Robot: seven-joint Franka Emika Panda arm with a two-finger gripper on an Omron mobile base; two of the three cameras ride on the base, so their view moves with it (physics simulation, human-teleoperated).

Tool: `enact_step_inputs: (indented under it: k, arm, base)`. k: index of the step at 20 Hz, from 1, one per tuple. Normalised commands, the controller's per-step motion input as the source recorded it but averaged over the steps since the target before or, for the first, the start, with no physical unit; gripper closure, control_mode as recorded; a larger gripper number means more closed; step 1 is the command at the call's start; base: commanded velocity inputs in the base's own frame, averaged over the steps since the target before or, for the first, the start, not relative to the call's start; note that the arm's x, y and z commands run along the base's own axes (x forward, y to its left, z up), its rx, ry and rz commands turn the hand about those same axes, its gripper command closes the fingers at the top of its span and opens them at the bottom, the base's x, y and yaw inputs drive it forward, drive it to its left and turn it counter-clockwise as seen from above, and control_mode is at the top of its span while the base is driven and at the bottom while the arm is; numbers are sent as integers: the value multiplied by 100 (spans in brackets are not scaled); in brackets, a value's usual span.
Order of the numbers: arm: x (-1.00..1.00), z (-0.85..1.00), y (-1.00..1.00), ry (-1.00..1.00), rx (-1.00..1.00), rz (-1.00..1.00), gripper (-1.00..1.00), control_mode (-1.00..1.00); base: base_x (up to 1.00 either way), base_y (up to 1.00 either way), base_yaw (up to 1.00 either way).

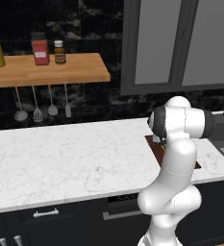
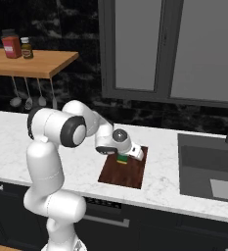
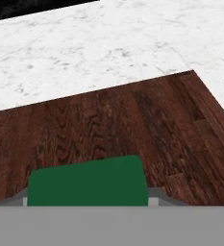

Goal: Pick up the sponge from the counter and clean the cutting board by briefly scrubbing or pressing down on the cutting board. Once finished, release the sponge.

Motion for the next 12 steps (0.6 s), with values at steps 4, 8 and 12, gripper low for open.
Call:
enact_step_inputs:
  k: [4, 8, 12]
  arm:
    - [-43, 0, 0, -2, 0, 0, 100, -100]
    - [-31, 2, -13, 0, 0, 0, 100, -100]
    - [-19, -10, -1, 4, 0, 0, 100, -100]
  base:
    - [0, 0, 0]
    - [0, 0, 0]
    - [0, 0, 0]
